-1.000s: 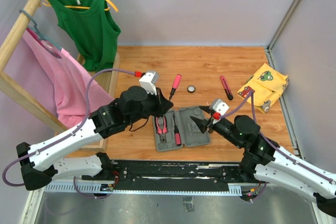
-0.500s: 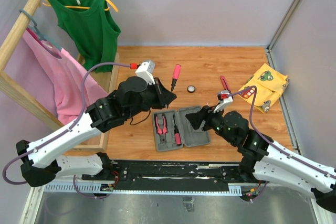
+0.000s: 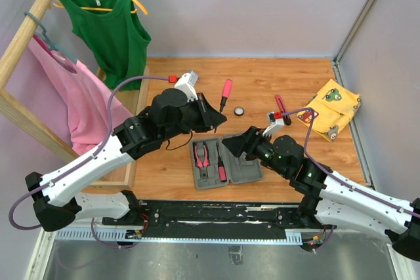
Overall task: Sort the tools into containers
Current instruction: Pick up the screwdriver from the center of the board.
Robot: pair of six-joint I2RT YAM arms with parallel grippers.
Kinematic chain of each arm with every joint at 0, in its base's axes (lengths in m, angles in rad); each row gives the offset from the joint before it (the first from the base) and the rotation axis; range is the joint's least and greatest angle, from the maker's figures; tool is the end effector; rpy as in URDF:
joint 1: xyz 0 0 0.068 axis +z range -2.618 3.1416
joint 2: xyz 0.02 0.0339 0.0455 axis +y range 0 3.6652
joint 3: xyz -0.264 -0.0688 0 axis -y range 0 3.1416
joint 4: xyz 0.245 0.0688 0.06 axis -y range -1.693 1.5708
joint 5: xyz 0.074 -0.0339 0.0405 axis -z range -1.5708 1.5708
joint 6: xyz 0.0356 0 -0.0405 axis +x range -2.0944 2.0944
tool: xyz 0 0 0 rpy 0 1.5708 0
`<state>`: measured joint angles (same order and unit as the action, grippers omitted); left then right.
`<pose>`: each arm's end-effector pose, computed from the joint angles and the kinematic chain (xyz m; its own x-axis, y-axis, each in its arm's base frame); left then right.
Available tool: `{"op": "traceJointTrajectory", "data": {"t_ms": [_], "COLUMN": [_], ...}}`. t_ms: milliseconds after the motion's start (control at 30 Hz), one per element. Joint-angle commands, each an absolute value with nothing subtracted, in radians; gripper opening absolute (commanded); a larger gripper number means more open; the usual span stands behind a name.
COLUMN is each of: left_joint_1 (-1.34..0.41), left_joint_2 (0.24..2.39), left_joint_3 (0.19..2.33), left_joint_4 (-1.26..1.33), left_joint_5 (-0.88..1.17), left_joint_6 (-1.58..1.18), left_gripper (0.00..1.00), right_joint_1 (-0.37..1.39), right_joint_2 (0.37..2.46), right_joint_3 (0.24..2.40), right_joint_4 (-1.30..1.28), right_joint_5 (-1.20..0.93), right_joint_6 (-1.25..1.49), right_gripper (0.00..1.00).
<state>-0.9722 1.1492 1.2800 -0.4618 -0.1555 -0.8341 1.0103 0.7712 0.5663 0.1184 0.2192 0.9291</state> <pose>0.1456 -0.2037 0.4103 -0.6664 -0.3216 -0.6727 0.3572 0.6542 -0.6667 0.1082 0.1578 0.2970 -0.5975 0.5189 -0.6114 -0.3891 0.4790 0.7868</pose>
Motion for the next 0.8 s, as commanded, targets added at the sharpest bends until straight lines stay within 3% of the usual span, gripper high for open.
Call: {"op": "traceJointTrajectory", "data": {"t_ms": [0, 767], "left_joint_1": [-0.929, -0.873], "left_joint_2": [1.126, 1.058], "left_joint_3": [1.242, 1.165], "left_joint_4": [-0.384, -0.316], "left_joint_5": [-0.075, -0.056], "left_joint_6": [-0.877, -0.898], "left_gripper": [0.01, 0.01], "right_joint_1": [1.028, 1.028], "right_joint_2": [0.766, 0.671], "right_joint_3": [0.609, 0.526], "right_joint_4": [0.108, 0.070], "right_joint_5": [0.229, 0.304], "right_joint_6": [0.968, 0.985], "right_gripper": [0.65, 0.66]}}
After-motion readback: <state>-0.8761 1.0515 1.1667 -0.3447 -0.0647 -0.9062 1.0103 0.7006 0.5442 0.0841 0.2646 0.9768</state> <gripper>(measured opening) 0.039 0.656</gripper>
